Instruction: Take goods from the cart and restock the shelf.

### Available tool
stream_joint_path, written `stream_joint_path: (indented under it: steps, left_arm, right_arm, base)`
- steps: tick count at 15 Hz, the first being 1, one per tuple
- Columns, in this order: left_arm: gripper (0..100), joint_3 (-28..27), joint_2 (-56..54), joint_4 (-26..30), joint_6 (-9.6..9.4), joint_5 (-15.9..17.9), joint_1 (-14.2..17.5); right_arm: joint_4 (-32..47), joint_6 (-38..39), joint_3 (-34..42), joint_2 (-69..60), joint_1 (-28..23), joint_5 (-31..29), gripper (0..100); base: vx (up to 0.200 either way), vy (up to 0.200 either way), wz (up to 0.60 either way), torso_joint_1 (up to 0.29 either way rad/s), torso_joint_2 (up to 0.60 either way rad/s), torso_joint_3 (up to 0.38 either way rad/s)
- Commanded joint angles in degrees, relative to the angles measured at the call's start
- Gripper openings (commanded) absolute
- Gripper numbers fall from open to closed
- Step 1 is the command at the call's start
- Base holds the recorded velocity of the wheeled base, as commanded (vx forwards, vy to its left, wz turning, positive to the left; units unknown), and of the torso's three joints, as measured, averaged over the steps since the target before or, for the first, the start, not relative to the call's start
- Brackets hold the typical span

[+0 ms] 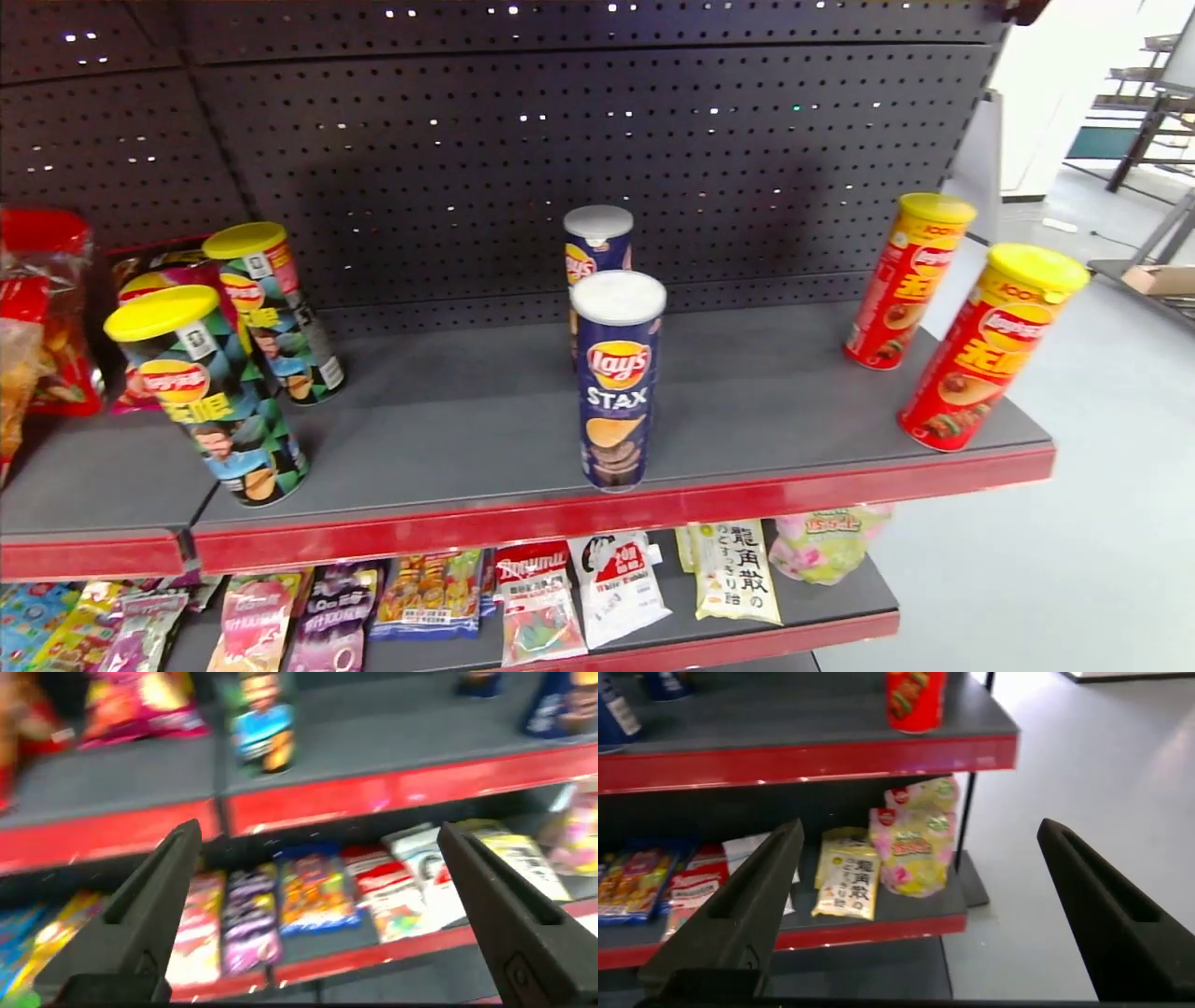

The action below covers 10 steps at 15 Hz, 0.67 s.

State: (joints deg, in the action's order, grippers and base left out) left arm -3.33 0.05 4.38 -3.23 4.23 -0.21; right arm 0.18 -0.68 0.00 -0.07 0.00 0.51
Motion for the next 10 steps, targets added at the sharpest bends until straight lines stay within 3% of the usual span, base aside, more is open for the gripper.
stream_joint_path:
  steps: [1,3,10]
  left_arm:
    - [100,-0.01,0.13,0.02,-0.02,-0.01,-0.06]
    - [100,-0.01,0.13,0.02,-0.02,-0.28,-0.06]
    - [100,1.39,0.13,-1.12,0.42,-0.19,-0.06]
  right_arm:
    - [-0.01,-0.02,0.00,0.07,0.00,0.02,100]
    - [-0.01,0.16,0.00,0.07,0.00,0.02,100]
    - [-0.01,0.77,0.00,0.07,0.00,0.10,100]
  base:
    - [0.000,0.000,0.60,0.002,0.00,0.007]
    - [0.000,0.000,0.60,-0.002,0.00,0.007]
    - [0.000,0.000,0.00,0.000,0.00,0.000]
